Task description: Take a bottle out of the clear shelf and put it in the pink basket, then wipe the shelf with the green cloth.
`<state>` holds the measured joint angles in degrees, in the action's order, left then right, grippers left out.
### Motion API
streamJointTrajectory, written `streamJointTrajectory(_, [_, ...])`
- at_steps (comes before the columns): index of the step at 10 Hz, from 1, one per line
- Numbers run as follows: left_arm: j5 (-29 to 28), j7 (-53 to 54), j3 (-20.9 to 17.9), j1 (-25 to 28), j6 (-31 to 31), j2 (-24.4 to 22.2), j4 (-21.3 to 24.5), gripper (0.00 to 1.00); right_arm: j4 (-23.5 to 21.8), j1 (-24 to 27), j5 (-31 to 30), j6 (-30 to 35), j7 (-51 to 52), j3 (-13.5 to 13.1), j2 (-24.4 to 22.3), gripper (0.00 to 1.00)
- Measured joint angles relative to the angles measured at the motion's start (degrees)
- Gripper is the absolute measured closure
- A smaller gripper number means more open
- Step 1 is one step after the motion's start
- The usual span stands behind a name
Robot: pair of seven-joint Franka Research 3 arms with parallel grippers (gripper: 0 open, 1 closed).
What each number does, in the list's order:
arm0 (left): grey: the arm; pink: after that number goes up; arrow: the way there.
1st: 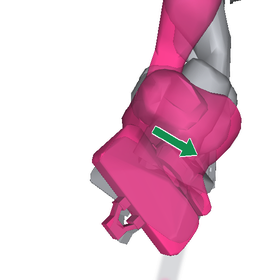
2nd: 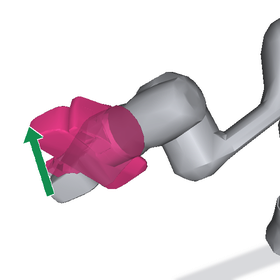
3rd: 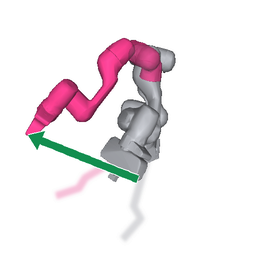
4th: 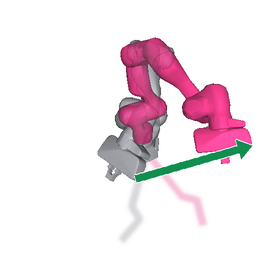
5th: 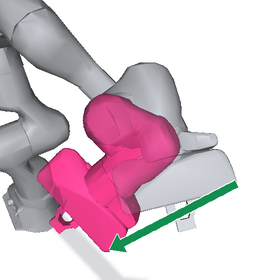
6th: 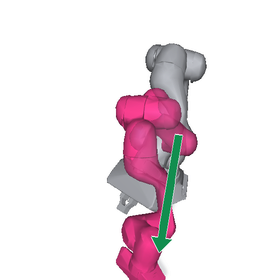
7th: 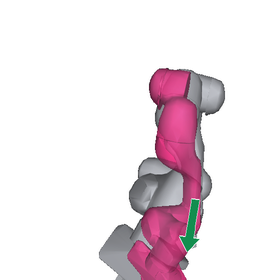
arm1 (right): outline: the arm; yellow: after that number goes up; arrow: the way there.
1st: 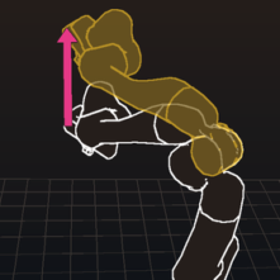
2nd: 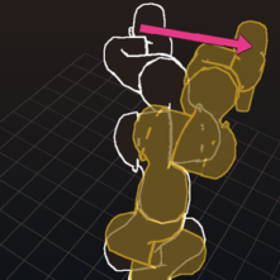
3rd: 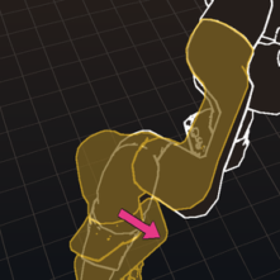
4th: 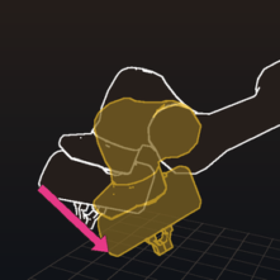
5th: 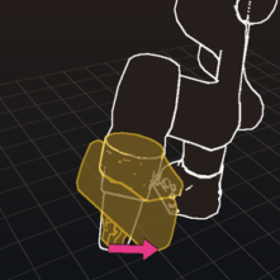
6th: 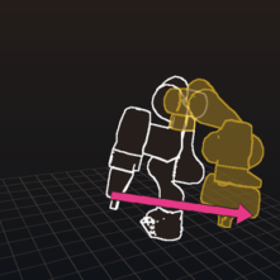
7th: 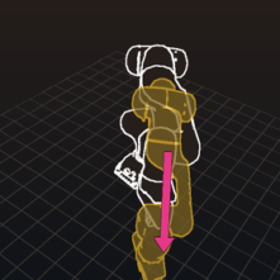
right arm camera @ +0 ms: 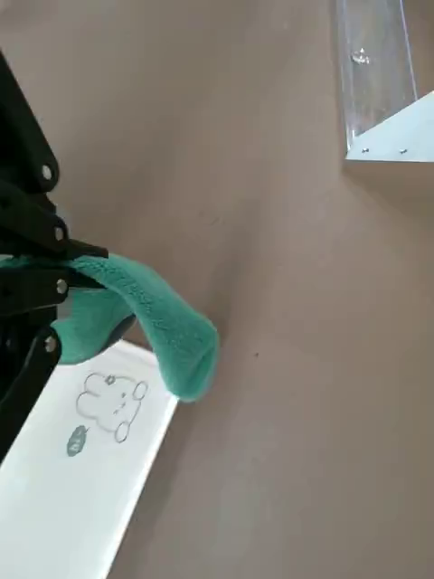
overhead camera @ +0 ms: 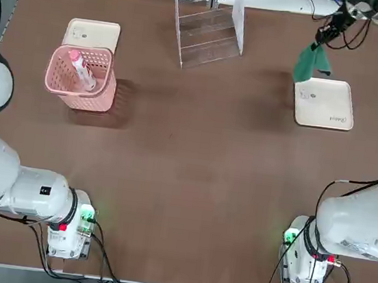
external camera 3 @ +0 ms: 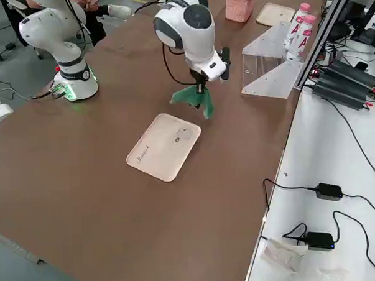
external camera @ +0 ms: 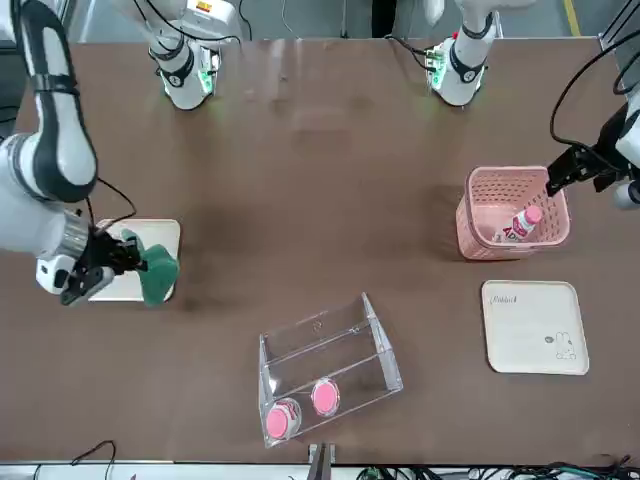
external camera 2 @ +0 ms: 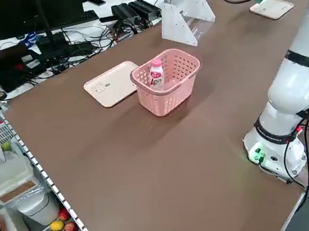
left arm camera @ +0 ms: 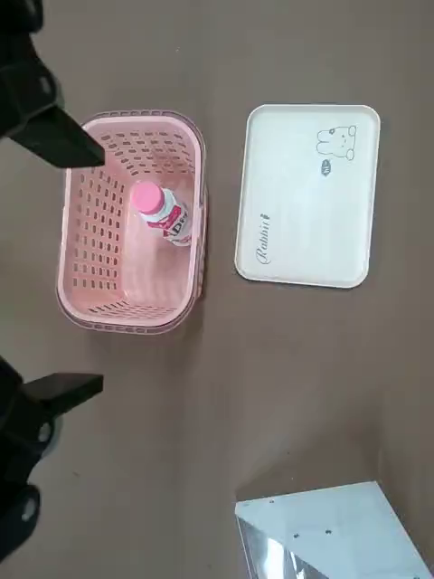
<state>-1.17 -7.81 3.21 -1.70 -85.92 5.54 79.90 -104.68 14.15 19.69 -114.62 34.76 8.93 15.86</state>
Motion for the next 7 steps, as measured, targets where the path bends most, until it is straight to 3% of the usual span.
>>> streamJointTrajectory(7, [0.00,0.00,0.09,-0.36,-0.34,0.00,0.00,0.00,-0.12,17.91,6.14,11.75,25.03,0.03,5.43,0.95])
